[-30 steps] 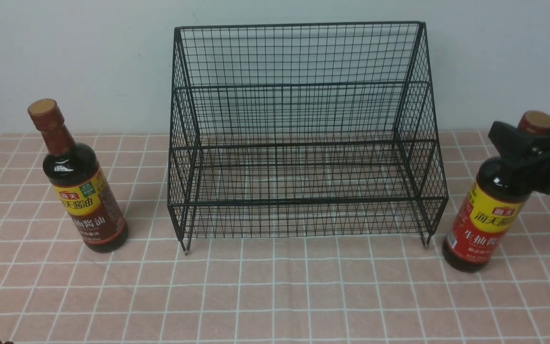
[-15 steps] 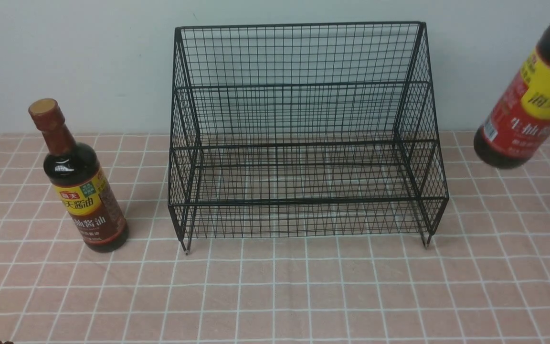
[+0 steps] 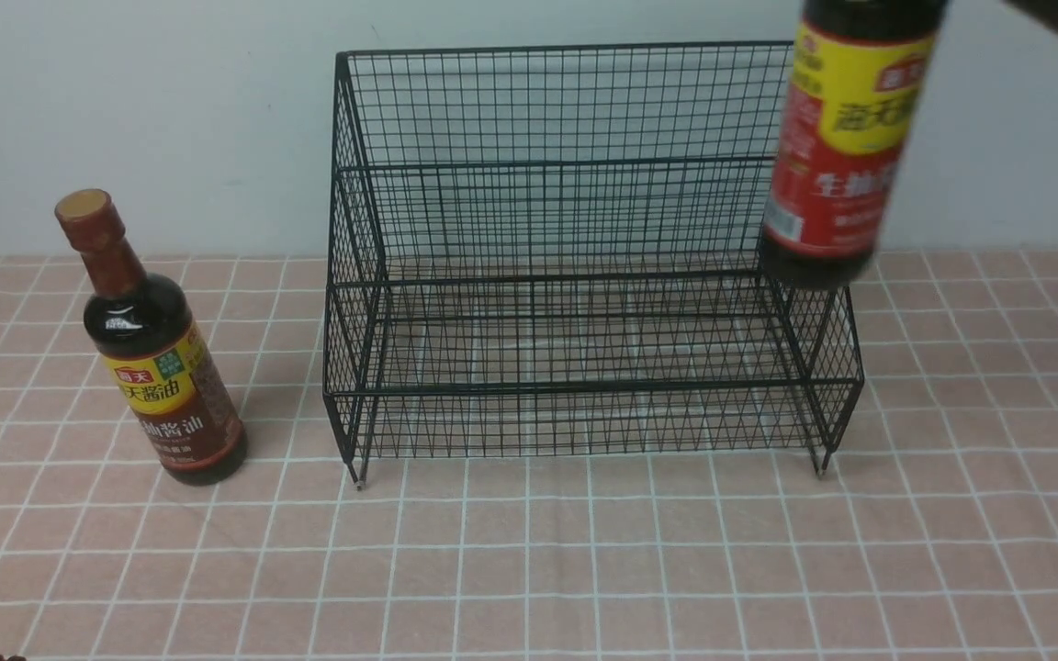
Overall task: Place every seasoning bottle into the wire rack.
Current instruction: Use the right arm to put the condiment bottle back on the shelf, then use the left arm to grab the condiment bottle closest to it
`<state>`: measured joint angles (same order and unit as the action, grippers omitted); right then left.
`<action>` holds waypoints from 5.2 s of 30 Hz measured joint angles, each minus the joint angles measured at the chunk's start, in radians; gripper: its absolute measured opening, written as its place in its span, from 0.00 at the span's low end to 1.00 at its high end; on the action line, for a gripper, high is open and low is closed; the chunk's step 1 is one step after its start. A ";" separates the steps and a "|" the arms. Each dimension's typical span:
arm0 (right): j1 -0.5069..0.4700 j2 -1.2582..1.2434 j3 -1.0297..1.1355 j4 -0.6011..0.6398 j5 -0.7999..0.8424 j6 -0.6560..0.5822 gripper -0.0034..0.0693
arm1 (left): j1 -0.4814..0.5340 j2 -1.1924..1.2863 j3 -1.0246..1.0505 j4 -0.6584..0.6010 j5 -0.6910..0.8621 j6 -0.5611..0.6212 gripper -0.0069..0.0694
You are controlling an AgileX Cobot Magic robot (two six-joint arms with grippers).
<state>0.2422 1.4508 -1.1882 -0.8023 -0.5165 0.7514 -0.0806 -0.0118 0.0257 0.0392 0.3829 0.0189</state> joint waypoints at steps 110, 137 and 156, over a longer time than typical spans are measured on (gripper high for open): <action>0.029 -1.453 0.735 0.635 1.111 -0.384 0.03 | 0.000 0.000 0.000 0.000 0.000 0.000 0.10; -0.281 -1.463 1.209 0.848 0.890 -0.751 0.03 | 0.000 0.000 0.000 0.000 0.000 0.000 0.10; -0.281 -1.463 1.209 0.846 0.891 -0.760 0.03 | 0.000 0.000 0.000 0.000 0.000 0.000 0.10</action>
<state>-0.0390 -0.0125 0.0204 0.0435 0.3744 -0.0088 -0.0806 -0.0118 0.0257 0.0392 0.3829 0.0189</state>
